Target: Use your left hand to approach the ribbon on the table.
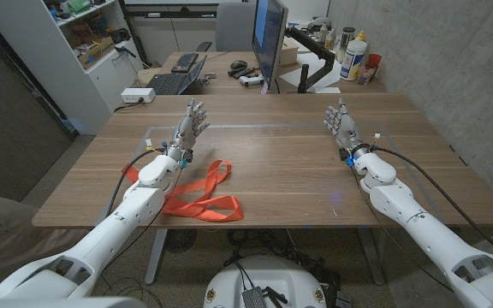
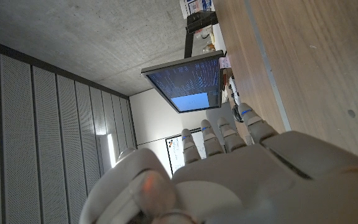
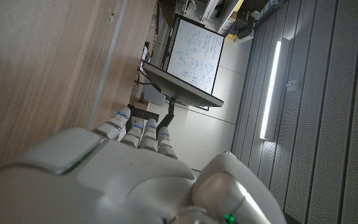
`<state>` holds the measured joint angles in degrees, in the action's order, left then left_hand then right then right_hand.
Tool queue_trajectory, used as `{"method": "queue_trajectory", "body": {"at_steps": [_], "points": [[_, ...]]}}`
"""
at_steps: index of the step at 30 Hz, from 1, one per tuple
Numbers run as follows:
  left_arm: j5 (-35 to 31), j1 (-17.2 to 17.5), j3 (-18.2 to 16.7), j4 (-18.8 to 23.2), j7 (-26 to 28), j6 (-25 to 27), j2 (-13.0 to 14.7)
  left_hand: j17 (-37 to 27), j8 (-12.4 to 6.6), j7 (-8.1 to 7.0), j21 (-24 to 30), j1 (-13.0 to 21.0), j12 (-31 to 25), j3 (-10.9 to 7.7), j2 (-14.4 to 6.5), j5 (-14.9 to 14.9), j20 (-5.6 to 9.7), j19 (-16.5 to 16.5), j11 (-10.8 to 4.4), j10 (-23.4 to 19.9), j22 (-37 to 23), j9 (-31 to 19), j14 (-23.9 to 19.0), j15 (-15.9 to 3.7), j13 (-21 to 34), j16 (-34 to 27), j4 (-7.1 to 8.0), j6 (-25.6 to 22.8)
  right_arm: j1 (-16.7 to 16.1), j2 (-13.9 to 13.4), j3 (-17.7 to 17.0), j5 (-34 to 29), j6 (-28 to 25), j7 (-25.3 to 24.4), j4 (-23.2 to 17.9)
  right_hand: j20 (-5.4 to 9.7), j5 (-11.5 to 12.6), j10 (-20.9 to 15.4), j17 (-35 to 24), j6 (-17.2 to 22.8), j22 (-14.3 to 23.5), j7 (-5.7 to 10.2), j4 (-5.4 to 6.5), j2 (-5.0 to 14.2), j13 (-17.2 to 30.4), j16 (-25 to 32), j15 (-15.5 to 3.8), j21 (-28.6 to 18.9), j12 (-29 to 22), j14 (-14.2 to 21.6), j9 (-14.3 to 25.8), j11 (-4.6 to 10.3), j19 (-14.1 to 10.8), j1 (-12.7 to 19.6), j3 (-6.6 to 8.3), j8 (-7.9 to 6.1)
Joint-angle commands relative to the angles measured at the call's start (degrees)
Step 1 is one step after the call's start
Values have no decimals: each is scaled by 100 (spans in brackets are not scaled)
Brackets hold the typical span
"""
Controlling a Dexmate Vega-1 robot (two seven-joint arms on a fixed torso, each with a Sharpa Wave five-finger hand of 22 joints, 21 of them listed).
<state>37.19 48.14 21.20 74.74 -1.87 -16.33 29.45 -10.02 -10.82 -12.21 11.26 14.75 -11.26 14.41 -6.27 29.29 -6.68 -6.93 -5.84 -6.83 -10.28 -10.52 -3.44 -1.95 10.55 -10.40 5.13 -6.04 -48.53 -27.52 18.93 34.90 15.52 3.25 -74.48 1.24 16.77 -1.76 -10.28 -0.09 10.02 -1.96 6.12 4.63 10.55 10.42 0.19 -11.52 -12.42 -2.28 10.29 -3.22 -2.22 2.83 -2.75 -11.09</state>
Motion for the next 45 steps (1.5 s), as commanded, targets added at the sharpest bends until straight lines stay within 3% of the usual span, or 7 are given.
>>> {"method": "queue_trajectory", "body": {"at_steps": [1,11,19,45], "points": [[6,12,-2,3,-66,-4,13,-29,-30,-42,33,55,-33,35,-6,30,-43,15,-15,-30,-17,-9,-51,6,7,-32,1,5,-104,510,-631,-586,-280,359,-7,-14,31,-1,-9,57,20,-14,34,219,17,30,-8,-6,-23,-58,26,-56,-32,4,7,-38],[-26,-10,8,-35,-122,-57,8,-30,-31,-40,34,73,-30,29,-12,14,-56,9,-9,-31,-17,-10,-44,8,8,-32,-4,1,-151,891,-1054,-1005,-377,587,24,-35,31,-23,-9,76,19,-7,32,222,16,25,-17,5,-29,-65,26,-50,-16,8,14,-36],[-149,105,24,230,-83,-70,148,-30,-18,-39,14,108,-19,33,14,-3,-103,56,5,-11,-15,-9,33,27,8,-8,-24,32,-192,1105,-1305,-1193,-356,675,30,-59,31,-21,-9,100,19,10,31,225,16,23,-27,16,-25,-68,26,-33,7,12,20,-37],[-646,552,-61,936,164,-206,725,-32,-3,-32,-25,174,27,78,128,-55,-104,187,22,132,-13,-9,278,66,9,30,-78,98,-186,1386,-1523,-1523,-255,777,120,-73,33,-98,-8,184,21,29,23,236,15,24,-78,26,-47,-56,27,4,26,28,42,-44]]}}
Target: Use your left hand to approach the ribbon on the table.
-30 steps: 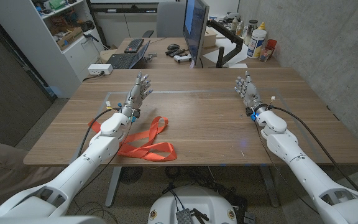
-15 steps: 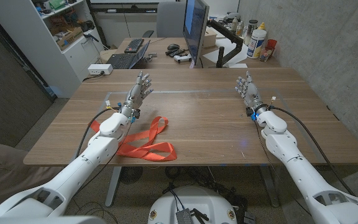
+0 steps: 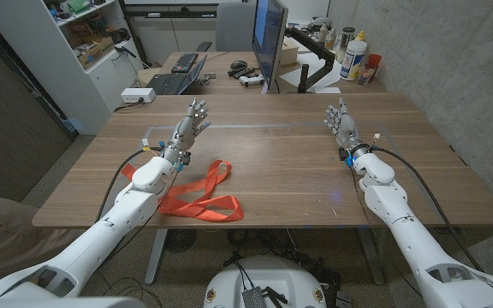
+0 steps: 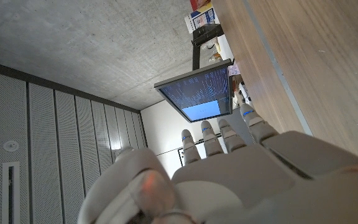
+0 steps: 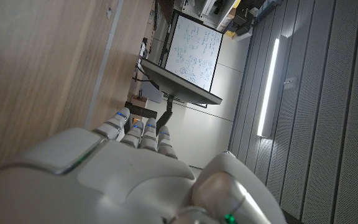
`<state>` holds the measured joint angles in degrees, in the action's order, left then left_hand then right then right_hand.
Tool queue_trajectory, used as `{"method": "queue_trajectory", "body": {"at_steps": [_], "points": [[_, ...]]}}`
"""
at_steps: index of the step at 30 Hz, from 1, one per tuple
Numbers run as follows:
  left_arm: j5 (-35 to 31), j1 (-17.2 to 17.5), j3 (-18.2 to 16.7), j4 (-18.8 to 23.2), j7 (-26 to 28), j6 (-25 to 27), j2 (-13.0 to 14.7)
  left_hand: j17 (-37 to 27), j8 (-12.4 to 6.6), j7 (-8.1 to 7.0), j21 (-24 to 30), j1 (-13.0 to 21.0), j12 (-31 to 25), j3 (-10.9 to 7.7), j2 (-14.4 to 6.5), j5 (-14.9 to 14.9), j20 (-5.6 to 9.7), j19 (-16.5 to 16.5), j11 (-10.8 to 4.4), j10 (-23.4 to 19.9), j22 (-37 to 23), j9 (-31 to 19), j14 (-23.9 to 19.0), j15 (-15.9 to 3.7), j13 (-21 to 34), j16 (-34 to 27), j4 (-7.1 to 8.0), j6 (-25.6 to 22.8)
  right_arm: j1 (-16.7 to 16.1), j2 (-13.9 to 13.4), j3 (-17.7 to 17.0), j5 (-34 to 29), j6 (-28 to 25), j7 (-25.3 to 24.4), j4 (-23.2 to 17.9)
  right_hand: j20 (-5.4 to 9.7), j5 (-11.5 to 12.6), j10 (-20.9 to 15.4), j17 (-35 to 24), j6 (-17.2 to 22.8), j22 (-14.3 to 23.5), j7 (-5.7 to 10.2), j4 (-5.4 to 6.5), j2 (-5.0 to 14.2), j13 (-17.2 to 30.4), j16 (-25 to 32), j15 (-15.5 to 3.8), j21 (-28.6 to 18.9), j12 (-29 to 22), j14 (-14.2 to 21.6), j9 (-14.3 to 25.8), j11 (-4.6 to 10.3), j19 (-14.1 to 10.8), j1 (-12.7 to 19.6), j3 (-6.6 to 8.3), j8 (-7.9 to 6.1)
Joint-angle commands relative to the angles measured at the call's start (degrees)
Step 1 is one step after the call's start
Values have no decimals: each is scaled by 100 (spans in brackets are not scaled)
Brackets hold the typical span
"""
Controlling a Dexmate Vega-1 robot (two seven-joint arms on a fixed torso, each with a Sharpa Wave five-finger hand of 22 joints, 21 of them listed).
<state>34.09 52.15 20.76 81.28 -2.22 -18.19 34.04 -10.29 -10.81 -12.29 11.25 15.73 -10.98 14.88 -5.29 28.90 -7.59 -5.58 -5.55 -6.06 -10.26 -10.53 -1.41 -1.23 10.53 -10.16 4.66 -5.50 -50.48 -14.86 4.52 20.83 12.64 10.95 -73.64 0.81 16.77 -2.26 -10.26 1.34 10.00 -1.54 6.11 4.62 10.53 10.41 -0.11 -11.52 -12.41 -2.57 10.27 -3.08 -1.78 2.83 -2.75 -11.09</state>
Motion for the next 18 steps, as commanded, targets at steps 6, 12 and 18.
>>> {"method": "queue_trajectory", "body": {"at_steps": [6,12,18], "points": [[-589,190,7,389,348,-35,374,-6,1,-5,-26,84,3,46,58,-23,-21,67,-8,78,-15,-8,131,-2,11,11,-40,67,19,148,-81,-168,40,-15,53,-34,34,-53,-10,50,23,-8,22,239,17,22,-50,27,-47,-30,28,-12,-15,32,47,-43],[-1031,261,26,579,727,9,492,-5,-20,42,-39,92,-21,97,153,-39,107,136,36,41,-11,-7,208,-123,11,3,-64,29,14,134,-77,-243,57,-59,47,-112,35,-34,-10,48,24,16,19,244,18,6,-112,39,-36,-74,29,58,22,39,58,-31],[-1418,348,19,761,999,-6,626,-2,-38,71,-57,99,-45,132,213,-47,152,216,-7,-17,-5,-7,229,-162,11,-14,-79,-16,-29,105,-90,-305,79,-125,-12,-140,35,-31,-10,45,25,27,18,245,18,4,-128,46,-34,-85,29,53,46,41,62,-25]]}}
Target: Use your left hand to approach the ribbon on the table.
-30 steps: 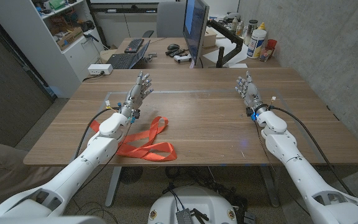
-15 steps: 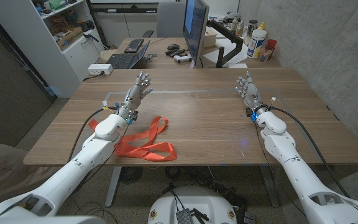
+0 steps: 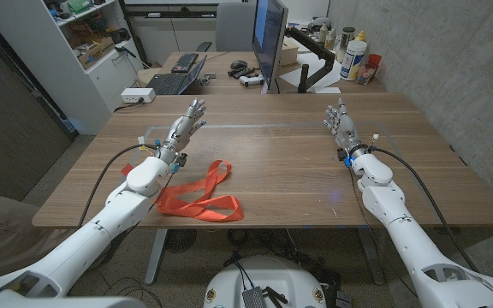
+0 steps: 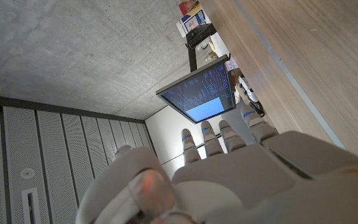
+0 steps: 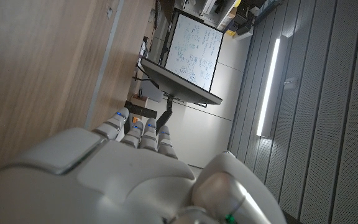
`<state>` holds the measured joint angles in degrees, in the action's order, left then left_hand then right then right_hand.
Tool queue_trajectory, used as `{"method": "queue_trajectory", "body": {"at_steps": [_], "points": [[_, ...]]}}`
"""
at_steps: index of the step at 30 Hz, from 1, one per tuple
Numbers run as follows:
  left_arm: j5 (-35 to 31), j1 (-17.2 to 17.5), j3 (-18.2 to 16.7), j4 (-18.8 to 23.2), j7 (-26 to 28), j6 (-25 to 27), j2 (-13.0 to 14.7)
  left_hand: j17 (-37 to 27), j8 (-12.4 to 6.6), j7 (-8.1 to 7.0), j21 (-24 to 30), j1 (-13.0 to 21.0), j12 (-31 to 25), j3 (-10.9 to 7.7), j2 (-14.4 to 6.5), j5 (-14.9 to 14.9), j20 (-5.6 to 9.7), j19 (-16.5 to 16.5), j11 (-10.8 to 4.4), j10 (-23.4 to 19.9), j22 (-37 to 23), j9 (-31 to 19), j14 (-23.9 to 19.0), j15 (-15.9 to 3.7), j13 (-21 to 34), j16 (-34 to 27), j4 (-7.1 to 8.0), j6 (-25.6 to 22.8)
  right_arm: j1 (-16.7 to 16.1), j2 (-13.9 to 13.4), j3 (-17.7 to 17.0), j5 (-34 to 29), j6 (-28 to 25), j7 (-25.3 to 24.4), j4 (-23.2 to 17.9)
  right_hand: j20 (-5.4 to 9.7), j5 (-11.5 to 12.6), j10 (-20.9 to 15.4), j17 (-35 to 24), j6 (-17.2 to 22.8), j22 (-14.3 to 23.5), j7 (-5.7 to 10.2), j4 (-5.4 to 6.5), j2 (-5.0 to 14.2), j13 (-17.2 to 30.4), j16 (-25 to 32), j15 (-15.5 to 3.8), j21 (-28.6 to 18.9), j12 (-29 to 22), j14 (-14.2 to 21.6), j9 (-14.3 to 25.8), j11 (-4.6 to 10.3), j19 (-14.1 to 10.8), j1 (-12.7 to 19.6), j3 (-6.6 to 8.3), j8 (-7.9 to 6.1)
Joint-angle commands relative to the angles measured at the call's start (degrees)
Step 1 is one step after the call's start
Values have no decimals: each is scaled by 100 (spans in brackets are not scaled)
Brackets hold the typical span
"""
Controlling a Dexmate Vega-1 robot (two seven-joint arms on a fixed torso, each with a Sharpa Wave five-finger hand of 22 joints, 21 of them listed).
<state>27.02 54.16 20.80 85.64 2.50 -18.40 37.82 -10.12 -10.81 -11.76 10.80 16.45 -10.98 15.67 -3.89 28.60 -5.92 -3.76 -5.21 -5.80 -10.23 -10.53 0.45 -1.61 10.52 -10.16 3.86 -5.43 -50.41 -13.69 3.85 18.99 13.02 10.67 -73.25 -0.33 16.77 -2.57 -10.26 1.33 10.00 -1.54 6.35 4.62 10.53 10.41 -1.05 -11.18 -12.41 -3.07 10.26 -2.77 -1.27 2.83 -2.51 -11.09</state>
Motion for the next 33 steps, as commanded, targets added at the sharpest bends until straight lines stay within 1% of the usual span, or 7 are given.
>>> {"method": "queue_trajectory", "body": {"at_steps": [1,13,14,17,20,28,33], "points": [[-811,167,14,357,606,10,267,-19,-39,13,-13,28,-46,55,78,-18,-17,42,-37,-46,-8,-8,49,-120,12,-13,0,-26,-39,-21,-20,-139,48,-105,-55,-28,35,-3,-11,49,26,30,-6,245,19,4,-31,13,-34,-36,30,20,-3,41,38,-26],[-1281,476,-79,669,1080,65,434,-17,-58,14,-16,33,-48,76,108,-20,-42,91,-30,-55,-5,-8,80,-69,12,-19,-7,-83,-52,-51,87,-304,49,-225,-131,-44,33,15,-11,34,28,30,-7,240,19,-1,-22,19,-25,-61,30,19,26,40,41,-12],[-1350,507,-92,705,1150,84,451,-17,-58,16,-15,34,-48,77,109,-20,-43,92,-32,-56,-5,-8,83,-65,12,-18,-7,-85,-49,-56,98,-316,64,-226,-124,-45,33,18,-11,33,28,30,-7,240,19,-1,-23,20,-23,-62,30,20,27,40,41,-12],[-1865,614,-119,919,1553,295,573,-17,-61,17,-10,34,-53,82,114,-20,-50,89,-18,-69,-4,-8,86,-61,12,-21,-8,-96,-43,-62,126,-342,73,-246,-126,-47,33,17,-11,33,28,30,-7,238,19,-2,-23,19,-23,-67,30,24,30,40,41,-11],[-2116,687,-143,1056,1731,408,652,-17,-74,9,-7,32,-59,88,119,-20,-68,95,-35,-87,-4,-8,78,-55,12,-30,-7,-135,-46,-71,140,-356,68,-272,-143,-50,32,18,-11,36,28,31,-7,237,19,-3,-16,20,-23,-72,30,24,35,39,41,-11],[-2394,842,-211,1274,1921,500,770,-17,-84,4,1,28,-65,96,124,-20,-74,92,-46,-109,-4,-9,88,-57,12,-32,-4,-174,-108,-96,152,-356,42,-319,-263,-52,32,20,-11,42,29,31,-7,233,20,-3,-15,18,-21,-81,30,17,38,37,42,-10],[-2519,870,-230,1334,1960,571,827,-17,-84,1,5,25,-65,101,128,-20,-77,90,-46,-113,-4,-9,93,-55,12,-34,-2,-185,-135,-110,165,-382,32,-349,-290,-48,31,26,-11,47,29,29,-7,231,20,-3,-17,17,-18,-86,31,26,39,36,42,-10]]}}
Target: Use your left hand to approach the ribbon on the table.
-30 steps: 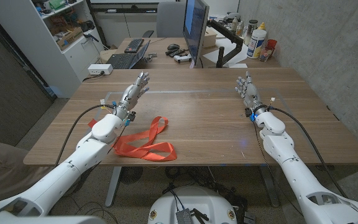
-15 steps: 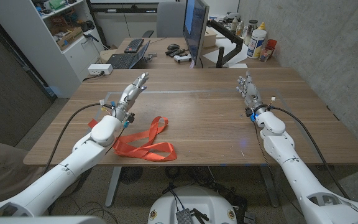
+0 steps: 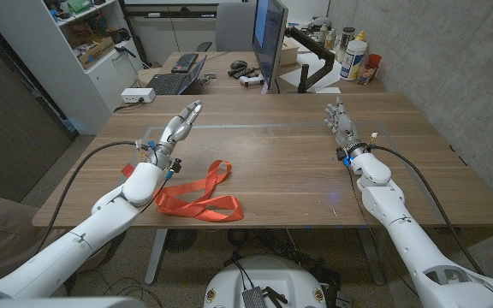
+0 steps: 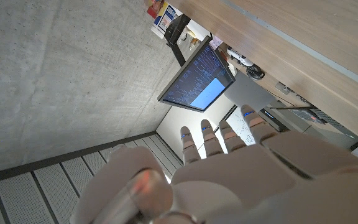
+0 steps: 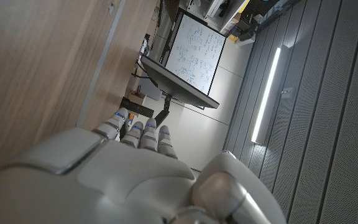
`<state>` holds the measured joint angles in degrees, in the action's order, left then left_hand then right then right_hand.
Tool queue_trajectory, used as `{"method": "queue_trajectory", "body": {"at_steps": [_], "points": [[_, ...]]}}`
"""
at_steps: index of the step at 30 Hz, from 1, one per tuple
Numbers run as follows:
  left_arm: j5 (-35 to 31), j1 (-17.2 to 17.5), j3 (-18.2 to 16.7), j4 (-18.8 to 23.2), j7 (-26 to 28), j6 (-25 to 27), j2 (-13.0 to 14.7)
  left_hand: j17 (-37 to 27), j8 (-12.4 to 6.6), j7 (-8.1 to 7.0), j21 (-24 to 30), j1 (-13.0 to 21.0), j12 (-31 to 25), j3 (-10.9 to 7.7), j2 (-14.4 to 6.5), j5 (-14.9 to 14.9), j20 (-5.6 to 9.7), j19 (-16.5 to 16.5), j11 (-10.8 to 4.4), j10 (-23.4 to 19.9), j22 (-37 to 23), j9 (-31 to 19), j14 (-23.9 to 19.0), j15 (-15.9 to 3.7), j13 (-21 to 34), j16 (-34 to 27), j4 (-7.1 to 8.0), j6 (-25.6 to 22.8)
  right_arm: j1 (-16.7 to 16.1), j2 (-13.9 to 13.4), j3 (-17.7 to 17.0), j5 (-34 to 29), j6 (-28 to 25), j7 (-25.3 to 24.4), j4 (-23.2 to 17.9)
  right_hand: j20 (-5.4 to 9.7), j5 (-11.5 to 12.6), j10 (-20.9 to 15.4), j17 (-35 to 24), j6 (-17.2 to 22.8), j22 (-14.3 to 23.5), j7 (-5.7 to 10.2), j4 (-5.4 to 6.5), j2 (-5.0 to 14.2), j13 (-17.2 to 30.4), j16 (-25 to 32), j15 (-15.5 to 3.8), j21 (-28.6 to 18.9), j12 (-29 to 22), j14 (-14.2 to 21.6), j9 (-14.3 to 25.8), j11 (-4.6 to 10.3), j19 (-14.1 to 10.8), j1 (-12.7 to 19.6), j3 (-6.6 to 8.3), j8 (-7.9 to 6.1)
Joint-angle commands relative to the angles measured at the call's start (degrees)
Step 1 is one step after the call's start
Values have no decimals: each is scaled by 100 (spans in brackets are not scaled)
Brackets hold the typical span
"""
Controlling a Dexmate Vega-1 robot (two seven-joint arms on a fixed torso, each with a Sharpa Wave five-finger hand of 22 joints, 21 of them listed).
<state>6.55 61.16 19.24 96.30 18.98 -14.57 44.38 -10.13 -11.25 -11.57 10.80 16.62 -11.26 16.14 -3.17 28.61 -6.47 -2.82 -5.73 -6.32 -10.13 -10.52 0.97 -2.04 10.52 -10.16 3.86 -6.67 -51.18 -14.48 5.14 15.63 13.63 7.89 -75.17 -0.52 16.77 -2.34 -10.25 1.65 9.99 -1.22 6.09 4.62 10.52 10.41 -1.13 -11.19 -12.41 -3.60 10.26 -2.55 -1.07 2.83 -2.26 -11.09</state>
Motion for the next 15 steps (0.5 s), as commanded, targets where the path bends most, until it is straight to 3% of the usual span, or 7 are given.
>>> {"method": "queue_trajectory", "body": {"at_steps": [1,8,15], "points": [[-533,169,-80,302,321,244,206,-16,-43,-15,5,8,-37,56,57,-20,-27,-5,4,-61,-14,-9,44,-10,13,-33,-2,-70,-73,-34,37,-46,-38,-74,-109,-29,31,-2,-12,16,30,-3,19,231,20,-2,-7,17,-20,-32,31,1,19,36,17,-10],[-1272,197,-2,575,641,766,360,-15,-42,-27,11,16,-37,55,52,-17,-24,-7,-4,-68,-14,-9,48,-15,13,-37,-4,-80,-83,-28,40,-43,1,-78,-112,-30,31,0,-12,25,30,0,19,230,21,1,-7,15,-18,-33,31,0,24,36,20,-10],[-1546,163,105,681,667,1032,423,-14,-46,-32,17,32,-40,46,34,-13,-21,-11,-14,-83,-14,-9,56,-24,13,-38,-7,-106,-81,-52,58,-36,-13,-51,-121,-23,31,7,-12,118,31,8,19,229,21,-5,-7,22,-15,-59,31,4,53,35,23,-40]]}}
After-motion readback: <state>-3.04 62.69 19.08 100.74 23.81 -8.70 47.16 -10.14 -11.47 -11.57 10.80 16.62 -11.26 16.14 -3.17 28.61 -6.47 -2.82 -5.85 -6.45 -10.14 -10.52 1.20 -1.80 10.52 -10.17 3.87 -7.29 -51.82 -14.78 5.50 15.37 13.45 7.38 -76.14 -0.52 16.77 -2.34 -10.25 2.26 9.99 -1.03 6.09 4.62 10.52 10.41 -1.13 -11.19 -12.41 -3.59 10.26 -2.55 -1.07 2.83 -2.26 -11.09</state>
